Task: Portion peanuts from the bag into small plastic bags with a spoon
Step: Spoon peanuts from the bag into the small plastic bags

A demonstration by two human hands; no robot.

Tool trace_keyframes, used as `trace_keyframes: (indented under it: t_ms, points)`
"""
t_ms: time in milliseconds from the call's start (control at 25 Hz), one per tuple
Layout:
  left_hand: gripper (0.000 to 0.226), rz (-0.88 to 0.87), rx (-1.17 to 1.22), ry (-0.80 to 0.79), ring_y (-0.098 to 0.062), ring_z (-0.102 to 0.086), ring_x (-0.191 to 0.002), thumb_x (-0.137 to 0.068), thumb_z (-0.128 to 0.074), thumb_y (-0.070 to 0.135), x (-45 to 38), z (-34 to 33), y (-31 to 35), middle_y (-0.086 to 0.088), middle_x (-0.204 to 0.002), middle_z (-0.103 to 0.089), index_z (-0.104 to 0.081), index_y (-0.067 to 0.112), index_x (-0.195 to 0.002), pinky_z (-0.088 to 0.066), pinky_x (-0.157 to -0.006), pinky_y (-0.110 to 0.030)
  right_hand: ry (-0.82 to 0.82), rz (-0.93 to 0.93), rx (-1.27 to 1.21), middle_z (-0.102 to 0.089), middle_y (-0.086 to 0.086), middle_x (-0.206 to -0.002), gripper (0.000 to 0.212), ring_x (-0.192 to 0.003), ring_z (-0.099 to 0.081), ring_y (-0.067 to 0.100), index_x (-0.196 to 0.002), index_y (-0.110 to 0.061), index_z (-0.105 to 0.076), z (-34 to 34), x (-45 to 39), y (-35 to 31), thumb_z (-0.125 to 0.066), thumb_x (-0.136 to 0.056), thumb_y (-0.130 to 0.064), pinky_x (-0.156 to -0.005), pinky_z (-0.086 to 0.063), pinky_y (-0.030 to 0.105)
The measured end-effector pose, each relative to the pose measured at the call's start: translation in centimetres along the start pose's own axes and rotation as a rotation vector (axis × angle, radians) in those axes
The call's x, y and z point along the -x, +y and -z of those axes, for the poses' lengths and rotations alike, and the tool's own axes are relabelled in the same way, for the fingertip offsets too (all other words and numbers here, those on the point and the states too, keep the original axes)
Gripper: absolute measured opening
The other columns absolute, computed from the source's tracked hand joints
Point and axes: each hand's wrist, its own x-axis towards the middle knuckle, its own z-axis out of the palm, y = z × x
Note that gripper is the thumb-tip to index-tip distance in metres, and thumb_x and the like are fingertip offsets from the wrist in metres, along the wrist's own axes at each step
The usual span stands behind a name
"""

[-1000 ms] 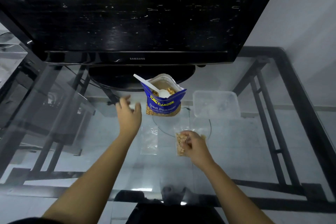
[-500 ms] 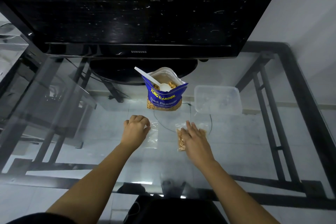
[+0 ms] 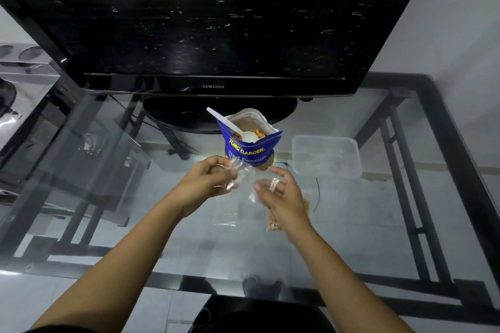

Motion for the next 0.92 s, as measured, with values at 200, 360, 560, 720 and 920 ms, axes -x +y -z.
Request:
trace_keyframes:
  t_ms: [200,360,560,720,920]
  points:
    - [0.018,-0.031,0.061,-0.032,-0.01,-0.067,-0.065,-0.089,-0.053,0.001,-0.6,-0.5,1.4,0.001,-0.072,-0.073,-0.068,0.01,-0.088,-0.056,-0.063,-0.02,-0.051,0.086,0.06,-0.071,-0.002,-0.084,0.04,-0.076,-0.068,0.003,-0.107,-0.03,-0.051,1.3,-0.7,-2.6,-0.069,-0.08,-0.006,-0.065,-0.052,0.017]
    - [0.017,-0.13,-0.097,-0.009,-0.005,-0.064,-0.062,-0.084,-0.059,-0.004,-0.6,-0.9,2.8,0.003,-0.066,-0.07,-0.068,0.011,-0.089,-0.052,-0.061,-0.016,-0.046,0.159,0.26,-0.07,0.0,-0.08,0.04,-0.078,-0.067,0.011,-0.109,-0.027,-0.053,2.4,-1.3,-4.1,-0.074,-0.077,-0.017,-0.075,-0.054,0.027]
    - [0.038,-0.333,-0.412,0.127,-0.013,-0.065,-0.069,-0.078,-0.064,-0.004,-0.8,-0.7,4.2,-0.005,-0.07,-0.068,-0.05,0.029,-0.089,-0.052,-0.068,-0.02,-0.247,0.061,0.129,-0.072,-0.001,-0.076,0.053,-0.08,-0.069,0.015,-0.124,-0.031,-0.045,3.8,-1.7,-6.2,-0.068,-0.081,-0.01,-0.075,-0.057,0.028]
    - [0.049,-0.394,-0.464,0.181,-0.005,-0.061,-0.061,-0.074,-0.064,-0.006,-0.6,-1.1,4.8,-0.003,-0.07,-0.069,-0.035,0.033,-0.086,-0.049,-0.061,-0.012,-0.237,0.058,0.24,-0.07,0.003,-0.107,0.055,-0.101,-0.065,0.018,-0.125,-0.037,-0.041,4.1,-2.4,-7.1,-0.056,-0.087,-0.001,-0.084,-0.054,0.029]
    - [0.049,-0.435,-0.457,0.224,-0.005,-0.059,-0.058,-0.072,-0.063,-0.005,-0.8,-1.3,5.3,0.001,-0.064,-0.069,-0.035,0.033,-0.084,-0.046,-0.058,-0.009,-0.018,0.591,0.727,-0.049,-0.009,-0.133,0.059,-0.119,-0.042,0.002,-0.133,-0.024,-0.043,1.8,-1.7,-7.9,-0.068,-0.08,-0.034,-0.098,-0.032,0.011]
